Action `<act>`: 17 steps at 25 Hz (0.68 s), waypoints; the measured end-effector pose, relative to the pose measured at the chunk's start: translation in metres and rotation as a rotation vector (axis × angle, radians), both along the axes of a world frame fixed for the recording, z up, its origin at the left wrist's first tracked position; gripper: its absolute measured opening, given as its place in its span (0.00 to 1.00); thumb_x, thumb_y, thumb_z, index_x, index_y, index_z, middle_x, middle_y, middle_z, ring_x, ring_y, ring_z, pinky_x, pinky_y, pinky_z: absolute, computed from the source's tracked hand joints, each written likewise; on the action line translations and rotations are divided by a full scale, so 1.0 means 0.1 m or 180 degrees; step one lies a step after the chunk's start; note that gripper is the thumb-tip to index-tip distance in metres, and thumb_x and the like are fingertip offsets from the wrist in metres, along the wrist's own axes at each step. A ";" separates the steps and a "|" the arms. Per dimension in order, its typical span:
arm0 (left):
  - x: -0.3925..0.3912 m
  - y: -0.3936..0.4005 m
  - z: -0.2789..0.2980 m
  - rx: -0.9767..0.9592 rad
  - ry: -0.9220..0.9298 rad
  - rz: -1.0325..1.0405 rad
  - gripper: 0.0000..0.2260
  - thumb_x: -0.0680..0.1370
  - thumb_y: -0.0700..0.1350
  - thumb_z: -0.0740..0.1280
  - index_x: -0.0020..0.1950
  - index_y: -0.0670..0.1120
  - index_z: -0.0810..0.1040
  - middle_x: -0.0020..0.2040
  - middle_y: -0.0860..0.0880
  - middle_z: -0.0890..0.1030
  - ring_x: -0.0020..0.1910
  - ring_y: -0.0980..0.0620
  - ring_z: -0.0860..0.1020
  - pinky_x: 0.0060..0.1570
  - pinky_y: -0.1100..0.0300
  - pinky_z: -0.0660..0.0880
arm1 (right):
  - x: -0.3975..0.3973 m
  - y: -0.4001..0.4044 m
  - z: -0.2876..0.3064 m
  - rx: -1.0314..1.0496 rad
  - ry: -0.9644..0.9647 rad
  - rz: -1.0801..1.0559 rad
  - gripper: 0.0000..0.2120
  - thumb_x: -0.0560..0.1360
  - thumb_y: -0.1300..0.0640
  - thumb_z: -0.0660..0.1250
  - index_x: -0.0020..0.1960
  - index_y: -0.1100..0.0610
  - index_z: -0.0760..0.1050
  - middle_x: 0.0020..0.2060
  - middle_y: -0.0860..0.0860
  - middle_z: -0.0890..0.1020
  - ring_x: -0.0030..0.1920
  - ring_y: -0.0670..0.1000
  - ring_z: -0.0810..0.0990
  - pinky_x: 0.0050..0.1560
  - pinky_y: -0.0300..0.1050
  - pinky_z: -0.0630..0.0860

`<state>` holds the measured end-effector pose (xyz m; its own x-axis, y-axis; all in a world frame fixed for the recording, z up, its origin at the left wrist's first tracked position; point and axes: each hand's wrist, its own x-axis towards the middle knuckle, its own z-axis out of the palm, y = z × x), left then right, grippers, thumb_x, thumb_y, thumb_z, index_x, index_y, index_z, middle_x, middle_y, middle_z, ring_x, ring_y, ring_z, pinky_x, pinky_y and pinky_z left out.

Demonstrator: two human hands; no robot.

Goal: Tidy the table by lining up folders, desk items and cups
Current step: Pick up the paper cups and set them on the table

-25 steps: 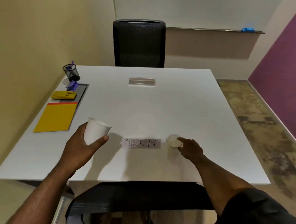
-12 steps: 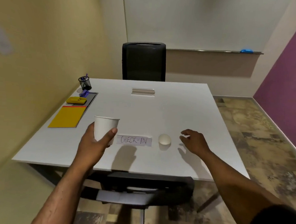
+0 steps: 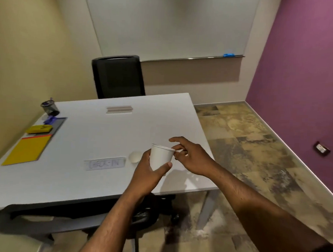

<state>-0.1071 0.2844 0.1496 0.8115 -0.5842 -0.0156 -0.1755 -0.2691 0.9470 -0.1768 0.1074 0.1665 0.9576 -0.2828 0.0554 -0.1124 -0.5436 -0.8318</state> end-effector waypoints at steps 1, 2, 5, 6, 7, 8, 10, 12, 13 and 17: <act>-0.08 -0.27 -0.06 0.0032 0.0040 -0.0036 0.29 0.68 0.61 0.72 0.66 0.57 0.67 0.58 0.56 0.77 0.53 0.57 0.78 0.52 0.55 0.80 | -0.12 -0.20 -0.02 -0.0103 0.0030 -0.0004 0.20 0.77 0.54 0.62 0.63 0.34 0.65 0.53 0.40 0.78 0.49 0.44 0.81 0.50 0.39 0.76; -0.15 -0.55 -0.12 0.0049 0.0073 -0.0080 0.29 0.68 0.62 0.72 0.65 0.58 0.67 0.58 0.56 0.77 0.54 0.56 0.78 0.53 0.53 0.80 | -0.23 -0.42 -0.05 -0.0203 0.0055 -0.0016 0.20 0.77 0.55 0.62 0.63 0.35 0.64 0.54 0.40 0.77 0.49 0.44 0.80 0.50 0.39 0.76; -0.39 -1.45 -0.32 0.0076 0.0196 -0.0236 0.30 0.68 0.63 0.73 0.65 0.58 0.67 0.58 0.58 0.77 0.55 0.56 0.78 0.54 0.52 0.80 | -0.60 -1.30 -0.23 -0.0280 0.0160 -0.0121 0.11 0.78 0.53 0.62 0.58 0.40 0.71 0.54 0.40 0.79 0.47 0.42 0.80 0.46 0.37 0.75; -0.49 -1.74 -0.40 0.0086 0.0254 -0.0270 0.30 0.68 0.63 0.73 0.66 0.58 0.68 0.58 0.58 0.77 0.55 0.57 0.78 0.54 0.53 0.80 | -0.73 -1.61 -0.29 -0.0252 0.0219 -0.0153 0.08 0.78 0.52 0.63 0.55 0.42 0.73 0.51 0.41 0.80 0.45 0.40 0.79 0.43 0.36 0.74; -0.58 -2.02 -0.46 0.0117 0.0295 -0.0326 0.30 0.68 0.62 0.73 0.66 0.57 0.68 0.58 0.58 0.78 0.55 0.57 0.78 0.55 0.53 0.80 | -0.85 -1.90 -0.35 -0.0249 0.0247 -0.0183 0.06 0.77 0.52 0.63 0.52 0.43 0.75 0.48 0.42 0.81 0.43 0.38 0.79 0.42 0.34 0.72; -0.68 -2.29 -0.52 0.0190 0.0328 -0.0401 0.31 0.68 0.62 0.74 0.67 0.57 0.68 0.59 0.57 0.78 0.55 0.58 0.78 0.55 0.54 0.80 | -0.97 -2.17 -0.40 -0.0266 0.0270 -0.0216 0.06 0.77 0.53 0.63 0.52 0.45 0.76 0.47 0.43 0.82 0.42 0.37 0.79 0.41 0.33 0.72; -0.82 -2.81 -0.64 0.0365 0.0389 -0.0527 0.31 0.68 0.61 0.74 0.67 0.56 0.68 0.61 0.56 0.78 0.56 0.60 0.77 0.54 0.58 0.78 | -1.19 -2.67 -0.51 -0.0350 0.0367 -0.0295 0.06 0.77 0.55 0.65 0.53 0.48 0.77 0.48 0.45 0.83 0.42 0.37 0.79 0.41 0.32 0.73; -0.90 -3.26 -0.71 0.0510 0.0457 -0.0606 0.31 0.68 0.60 0.74 0.68 0.55 0.68 0.62 0.55 0.78 0.57 0.58 0.77 0.54 0.59 0.77 | -1.31 -3.08 -0.58 -0.0466 0.0437 -0.0337 0.07 0.76 0.56 0.66 0.54 0.51 0.78 0.49 0.48 0.84 0.44 0.43 0.81 0.44 0.38 0.77; -0.92 -3.46 -0.73 0.0566 0.0480 -0.0641 0.31 0.69 0.59 0.74 0.69 0.55 0.68 0.62 0.55 0.77 0.58 0.56 0.77 0.54 0.59 0.77 | -1.34 -3.27 -0.60 -0.0518 0.0462 -0.0369 0.08 0.76 0.55 0.66 0.54 0.52 0.79 0.49 0.49 0.85 0.45 0.45 0.82 0.45 0.42 0.79; -0.79 -4.11 -0.80 0.0802 0.0388 -0.0693 0.30 0.73 0.55 0.73 0.72 0.51 0.66 0.66 0.50 0.75 0.59 0.51 0.75 0.52 0.61 0.73 | -1.23 -3.94 -0.71 -0.0616 0.0466 -0.0475 0.08 0.76 0.53 0.67 0.54 0.51 0.80 0.47 0.49 0.86 0.43 0.44 0.82 0.44 0.43 0.79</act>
